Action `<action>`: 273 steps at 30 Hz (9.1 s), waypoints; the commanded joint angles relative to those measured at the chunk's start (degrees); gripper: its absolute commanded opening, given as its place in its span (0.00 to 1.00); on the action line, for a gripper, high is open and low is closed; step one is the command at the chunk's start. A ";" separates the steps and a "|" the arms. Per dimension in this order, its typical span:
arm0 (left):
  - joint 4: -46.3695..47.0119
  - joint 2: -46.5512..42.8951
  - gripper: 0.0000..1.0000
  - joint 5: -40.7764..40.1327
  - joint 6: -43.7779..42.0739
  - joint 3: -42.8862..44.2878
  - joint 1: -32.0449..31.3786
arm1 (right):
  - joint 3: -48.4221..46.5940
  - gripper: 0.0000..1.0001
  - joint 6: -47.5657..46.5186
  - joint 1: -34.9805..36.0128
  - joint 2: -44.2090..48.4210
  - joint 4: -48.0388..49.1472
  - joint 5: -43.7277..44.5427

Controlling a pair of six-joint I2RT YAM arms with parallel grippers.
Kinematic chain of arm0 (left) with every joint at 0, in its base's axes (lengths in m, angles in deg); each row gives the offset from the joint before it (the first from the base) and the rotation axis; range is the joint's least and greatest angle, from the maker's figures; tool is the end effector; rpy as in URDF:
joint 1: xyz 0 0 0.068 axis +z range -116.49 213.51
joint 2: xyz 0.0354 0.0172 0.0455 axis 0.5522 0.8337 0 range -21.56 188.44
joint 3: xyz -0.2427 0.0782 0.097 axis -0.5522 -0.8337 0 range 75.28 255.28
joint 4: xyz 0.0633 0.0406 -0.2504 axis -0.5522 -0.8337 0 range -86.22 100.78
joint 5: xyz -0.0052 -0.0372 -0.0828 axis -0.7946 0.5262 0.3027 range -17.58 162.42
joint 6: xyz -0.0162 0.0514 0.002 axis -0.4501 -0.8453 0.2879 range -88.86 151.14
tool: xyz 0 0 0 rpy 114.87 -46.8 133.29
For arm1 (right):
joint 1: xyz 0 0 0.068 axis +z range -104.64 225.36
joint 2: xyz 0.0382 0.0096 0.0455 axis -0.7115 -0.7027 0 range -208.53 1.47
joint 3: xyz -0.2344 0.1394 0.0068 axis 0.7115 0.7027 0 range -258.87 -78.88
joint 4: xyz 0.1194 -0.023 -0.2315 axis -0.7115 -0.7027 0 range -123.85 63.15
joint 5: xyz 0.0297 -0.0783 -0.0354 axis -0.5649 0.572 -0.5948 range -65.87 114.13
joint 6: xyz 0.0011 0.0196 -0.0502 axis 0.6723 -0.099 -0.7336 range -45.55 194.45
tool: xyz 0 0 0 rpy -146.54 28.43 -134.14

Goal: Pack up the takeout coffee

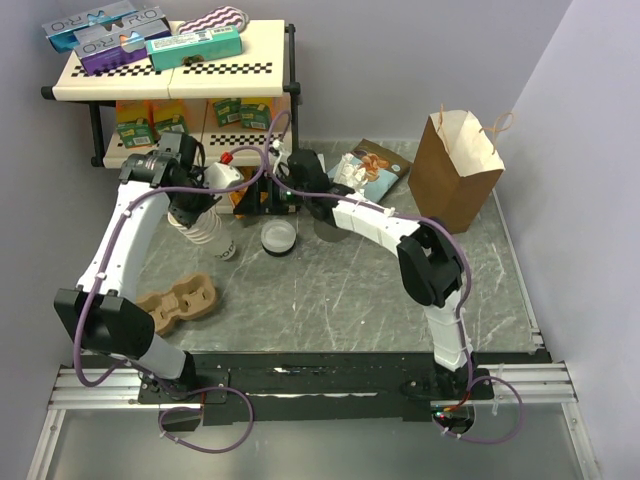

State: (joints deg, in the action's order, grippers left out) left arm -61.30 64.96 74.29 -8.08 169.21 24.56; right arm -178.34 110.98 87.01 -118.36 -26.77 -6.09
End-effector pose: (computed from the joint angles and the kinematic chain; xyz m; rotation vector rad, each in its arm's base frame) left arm 0.2824 -0.0457 0.3690 1.1127 2.4645 0.1160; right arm 0.3619 0.3459 0.2772 -0.4906 2.0901 1.3689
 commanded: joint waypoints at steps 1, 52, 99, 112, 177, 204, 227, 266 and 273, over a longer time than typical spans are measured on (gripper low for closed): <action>-0.53 0.06 0.02 -1.69 -2.53 -0.76 -0.80 | 1.98 0.90 7.76 0.45 1.18 9.15 0.07; 2.99 -3.64 0.01 12.72 15.75 -6.39 -0.81 | 4.89 0.92 20.15 3.18 -5.94 16.62 -5.55; 3.87 -8.74 0.01 8.24 20.23 -0.95 -0.81 | 5.32 0.91 0.92 1.42 3.99 4.41 2.71; -0.96 -11.46 0.01 6.57 18.39 4.51 -0.89 | 6.21 0.92 -5.33 0.89 13.30 0.19 -0.81; 42.02 8.15 0.26 5.69 17.78 -17.20 -49.58 | 24.49 0.97 -26.95 -37.78 55.41 -21.61 13.78; 4.22 -1.44 0.80 5.60 26.73 2.32 -1.96 | 19.13 0.97 -23.52 -37.78 47.41 -21.43 9.30; 3.69 4.88 0.58 5.34 19.80 -10.87 6.58 | 22.20 0.97 -21.86 -37.69 47.94 -20.20 8.60; 6.34 11.92 0.66 5.07 20.50 10.10 14.40 | 24.31 0.97 -22.21 -37.87 48.46 -18.88 8.86; -1.66 8.32 0.76 9.28 21.39 19.80 14.31 | 24.75 0.97 -23.26 -37.87 49.17 -20.29 9.39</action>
State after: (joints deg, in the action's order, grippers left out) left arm -57.78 78.73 78.90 12.42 183.88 39.06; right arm -153.46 88.62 49.57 -71.08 -47.51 2.50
